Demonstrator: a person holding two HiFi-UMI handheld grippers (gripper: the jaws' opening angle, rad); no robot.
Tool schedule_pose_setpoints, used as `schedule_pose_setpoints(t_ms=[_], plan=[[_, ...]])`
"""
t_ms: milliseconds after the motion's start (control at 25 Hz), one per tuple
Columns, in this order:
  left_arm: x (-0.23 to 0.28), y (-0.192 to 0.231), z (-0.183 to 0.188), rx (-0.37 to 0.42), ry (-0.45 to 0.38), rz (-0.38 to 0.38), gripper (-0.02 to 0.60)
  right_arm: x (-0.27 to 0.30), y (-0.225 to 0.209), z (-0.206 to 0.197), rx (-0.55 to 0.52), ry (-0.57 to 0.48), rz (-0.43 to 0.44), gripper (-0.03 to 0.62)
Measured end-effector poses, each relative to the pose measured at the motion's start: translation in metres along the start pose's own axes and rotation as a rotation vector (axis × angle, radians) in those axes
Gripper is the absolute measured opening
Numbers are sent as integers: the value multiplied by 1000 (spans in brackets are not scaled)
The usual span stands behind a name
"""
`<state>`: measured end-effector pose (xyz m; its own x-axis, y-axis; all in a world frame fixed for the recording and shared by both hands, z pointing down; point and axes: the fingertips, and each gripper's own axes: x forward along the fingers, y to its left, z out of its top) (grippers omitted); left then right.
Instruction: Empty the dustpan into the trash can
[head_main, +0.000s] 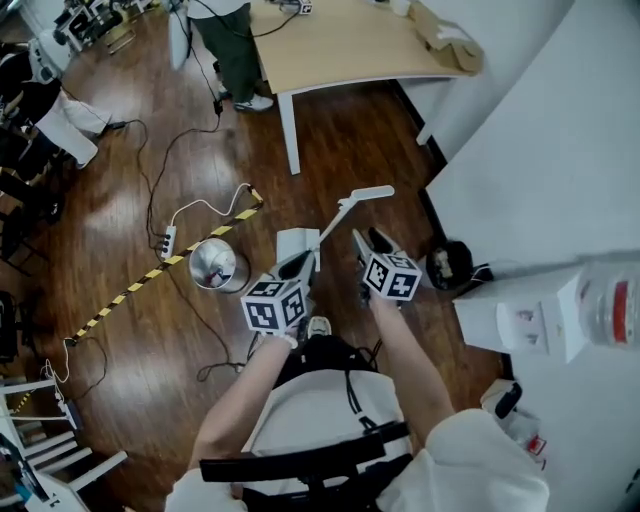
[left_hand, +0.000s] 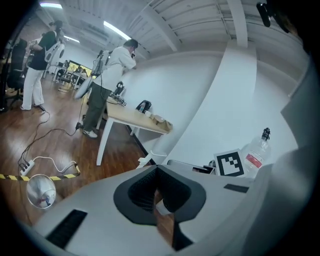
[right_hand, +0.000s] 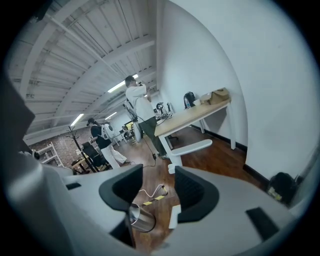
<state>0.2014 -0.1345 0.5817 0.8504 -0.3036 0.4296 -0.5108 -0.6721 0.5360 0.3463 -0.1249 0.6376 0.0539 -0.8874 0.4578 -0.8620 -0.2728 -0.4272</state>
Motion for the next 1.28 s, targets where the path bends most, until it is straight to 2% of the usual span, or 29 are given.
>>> schedule_pose_setpoints(t_ms=[280,440,680,840,880,1000,1160,1280], plan=[[34,13,5,-38,39,12,-12,62,-30,-3,-41,33,-39,236],[41,22,4,-55,70,16,-12,97,-43,-8,-3,41,-31,275],[43,41,8,-79,86,31,-12,132,-52,-2,14,35,-58,273],[41,53,7,-95,85,48,-12,144,-53,2,31,-8,-54,273],[41,56,7,-99,83,52,-12,145,-53,4,32,-19,-55,269],[42,62,7,-110,79,62,-12,148,-56,9,43,-32,-72,183],[42,66,13,-132,58,70,-12,153,-52,8,45,-2,-63,175],[33,73,18,-149,33,82,-12,153,-38,26,18,-2,-58,172]])
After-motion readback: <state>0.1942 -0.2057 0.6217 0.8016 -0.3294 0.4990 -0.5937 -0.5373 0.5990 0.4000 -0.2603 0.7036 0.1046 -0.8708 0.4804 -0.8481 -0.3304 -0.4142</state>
